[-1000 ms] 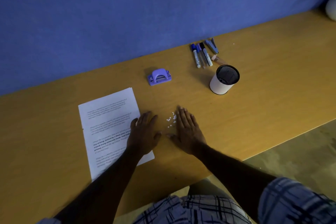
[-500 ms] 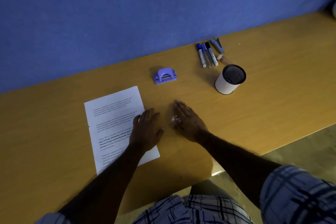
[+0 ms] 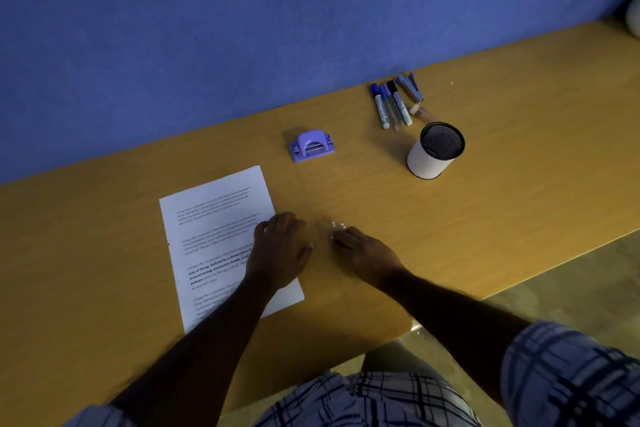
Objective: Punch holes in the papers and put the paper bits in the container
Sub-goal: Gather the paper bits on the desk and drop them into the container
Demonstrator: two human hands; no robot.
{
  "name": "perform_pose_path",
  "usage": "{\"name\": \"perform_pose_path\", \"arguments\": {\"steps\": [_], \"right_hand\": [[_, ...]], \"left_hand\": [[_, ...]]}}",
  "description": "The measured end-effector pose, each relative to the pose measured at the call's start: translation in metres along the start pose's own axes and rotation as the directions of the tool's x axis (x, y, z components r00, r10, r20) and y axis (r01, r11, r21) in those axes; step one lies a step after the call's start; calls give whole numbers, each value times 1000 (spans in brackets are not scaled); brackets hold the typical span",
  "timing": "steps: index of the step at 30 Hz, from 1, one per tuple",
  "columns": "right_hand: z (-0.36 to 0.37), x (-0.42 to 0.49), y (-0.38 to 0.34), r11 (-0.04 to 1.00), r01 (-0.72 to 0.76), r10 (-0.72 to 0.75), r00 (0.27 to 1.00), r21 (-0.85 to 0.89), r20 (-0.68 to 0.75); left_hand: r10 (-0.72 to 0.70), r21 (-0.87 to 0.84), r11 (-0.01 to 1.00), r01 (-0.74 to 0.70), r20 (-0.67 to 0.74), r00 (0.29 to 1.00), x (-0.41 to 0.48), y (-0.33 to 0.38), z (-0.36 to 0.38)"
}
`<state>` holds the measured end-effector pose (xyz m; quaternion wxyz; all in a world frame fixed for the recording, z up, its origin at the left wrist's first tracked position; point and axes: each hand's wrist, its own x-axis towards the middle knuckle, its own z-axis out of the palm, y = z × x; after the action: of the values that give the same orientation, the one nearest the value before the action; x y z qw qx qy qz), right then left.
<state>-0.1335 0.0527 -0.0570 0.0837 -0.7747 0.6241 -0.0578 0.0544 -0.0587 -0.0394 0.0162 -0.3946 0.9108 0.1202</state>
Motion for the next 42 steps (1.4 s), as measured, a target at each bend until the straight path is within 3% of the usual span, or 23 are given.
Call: {"name": "perform_pose_path", "arguments": {"steps": [2, 6, 12, 14, 16, 18, 19, 20, 22, 23, 25, 28, 32, 35, 37, 40, 42], "right_hand": [[-2, 4, 3, 998, 49, -53, 993, -41, -104], [-6, 10, 6, 994, 95, -100, 991, -52, -88], [-11, 23, 22, 997, 41, -34, 993, -60, 111], [-13, 26, 26, 1000, -20, 20, 994, -2, 107], [-17, 29, 27, 960, -173, 175, 984, 221, 9], [-21, 28, 33, 784, -356, 439, 897, 508, -48], [-24, 26, 37, 621, -449, 574, 819, 643, 17], [-26, 23, 42, 387, -509, 672, 727, 769, 143], [-32, 16, 49, -143, -415, 695, 605, 899, 389], [-38, 13, 51, -346, -316, 652, 596, 883, 469], [-51, 6, 55, -603, -137, 548, 645, 786, 533], [-74, -2, 70, -745, 72, 504, 713, 663, 488], [-108, -10, 105, -703, 200, 584, 711, 682, 392], [-132, -15, 139, -586, 260, 658, 705, 767, 264], [-143, -17, 159, -445, 234, 679, 717, 865, 155], [-149, -16, 188, -195, 124, 807, 584, 973, 87], [-152, -14, 200, 82, -77, 832, 553, 994, -26]], "left_hand": [[6, 1, 1000, -6, -18, 1000, 0, 0, 0], [15, 16, 1000, -15, -37, 999, -1, 1, 0], [23, 11, 1000, -22, -70, 997, -1, 2, 0], [27, 20, 999, -26, -67, 997, -1, 4, -1], [25, 13, 1000, -24, -60, 998, -1, 7, -2], [24, 7, 1000, -24, -54, 998, -1, 10, -2], [25, 6, 1000, -25, -53, 998, -1, 11, -2], [27, 8, 1000, -26, -49, 998, -1, 12, -2], [26, 11, 1000, -26, -31, 999, 1, 15, 0], [24, 6, 1000, -24, -25, 999, 2, 16, 1], [22, -14, 1000, -22, -18, 1000, 6, 21, 3], [21, -30, 999, -22, -9, 1000, 13, 30, 5], [22, -48, 999, -22, -2, 1000, 26, 40, 5], [31, -62, 998, -32, -13, 999, 35, 46, 4], [33, -72, 997, -36, -31, 999, 40, 51, 2], [46, -89, 995, -51, -52, 998, 45, 57, 0], [68, -86, 994, -74, -69, 995, 46, 61, -1]]}}
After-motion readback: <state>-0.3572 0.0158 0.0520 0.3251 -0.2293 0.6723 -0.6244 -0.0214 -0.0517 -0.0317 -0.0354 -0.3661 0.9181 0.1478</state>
